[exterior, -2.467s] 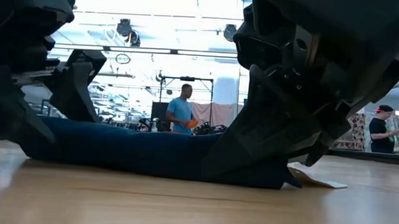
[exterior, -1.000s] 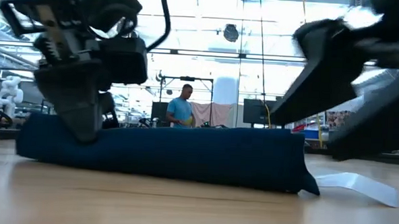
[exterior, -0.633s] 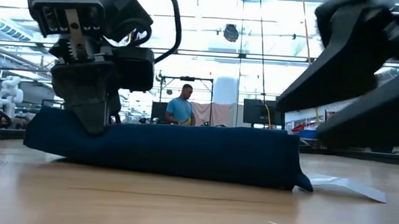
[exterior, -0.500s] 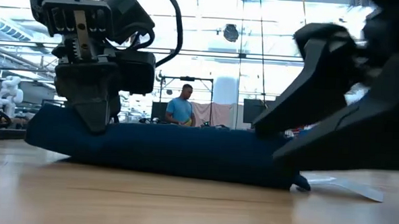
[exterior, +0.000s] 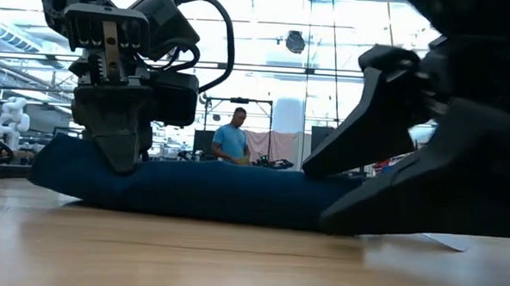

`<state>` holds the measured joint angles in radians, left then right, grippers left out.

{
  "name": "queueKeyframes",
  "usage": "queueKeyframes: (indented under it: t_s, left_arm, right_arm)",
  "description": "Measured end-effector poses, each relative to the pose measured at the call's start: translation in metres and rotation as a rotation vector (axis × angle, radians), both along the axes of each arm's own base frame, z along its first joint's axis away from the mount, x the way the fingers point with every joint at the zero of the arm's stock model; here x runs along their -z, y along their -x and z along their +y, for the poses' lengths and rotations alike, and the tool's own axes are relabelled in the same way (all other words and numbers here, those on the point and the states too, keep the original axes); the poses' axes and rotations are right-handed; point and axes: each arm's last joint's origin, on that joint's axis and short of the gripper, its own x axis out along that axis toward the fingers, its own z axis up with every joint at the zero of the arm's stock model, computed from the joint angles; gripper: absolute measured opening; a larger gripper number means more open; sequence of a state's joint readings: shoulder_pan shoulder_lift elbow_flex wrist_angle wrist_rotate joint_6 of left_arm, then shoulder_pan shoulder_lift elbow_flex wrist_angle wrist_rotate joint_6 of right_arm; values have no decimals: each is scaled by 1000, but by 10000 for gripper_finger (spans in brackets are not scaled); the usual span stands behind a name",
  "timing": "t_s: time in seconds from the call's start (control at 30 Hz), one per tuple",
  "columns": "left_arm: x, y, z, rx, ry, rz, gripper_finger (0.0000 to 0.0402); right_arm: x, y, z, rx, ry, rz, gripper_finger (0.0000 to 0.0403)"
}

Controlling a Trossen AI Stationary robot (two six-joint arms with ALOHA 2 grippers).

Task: Roll towel
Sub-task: Roll the dark blue towel

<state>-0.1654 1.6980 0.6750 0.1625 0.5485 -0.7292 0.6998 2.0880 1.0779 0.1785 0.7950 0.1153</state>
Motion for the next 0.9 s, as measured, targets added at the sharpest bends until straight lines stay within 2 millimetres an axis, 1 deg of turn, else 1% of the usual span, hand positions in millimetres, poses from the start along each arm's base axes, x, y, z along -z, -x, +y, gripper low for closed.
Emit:
queueKeyframes:
  t_s: [0.17, 0.27, 0.57, 0.67, 0.77, 0.9]
  left_arm:
    - [0, 0, 0, -1, -1, 0, 11]
    - [0, 0, 0, -2, -1, 0, 11]
    - [0, 0, 1, -16, -20, -4, 24]
    - [0, -1, 1, -16, -29, -14, 27]
    - [-3, -1, 0, 3, -38, -48, 48]
    - [-11, 1, 0, 46, -44, -92, 101]
  right_arm:
    - [1, -5, -8, 42, -14, 3, 251]
    - [3, -9, -16, 64, -65, 28, 249]
    - [5, -21, -36, 113, -210, 87, 230]
    - [7, -25, -43, 126, -280, 133, 220]
    - [8, -27, -49, 127, -338, 171, 207]
    - [9, -30, -53, 113, -379, 199, 186]
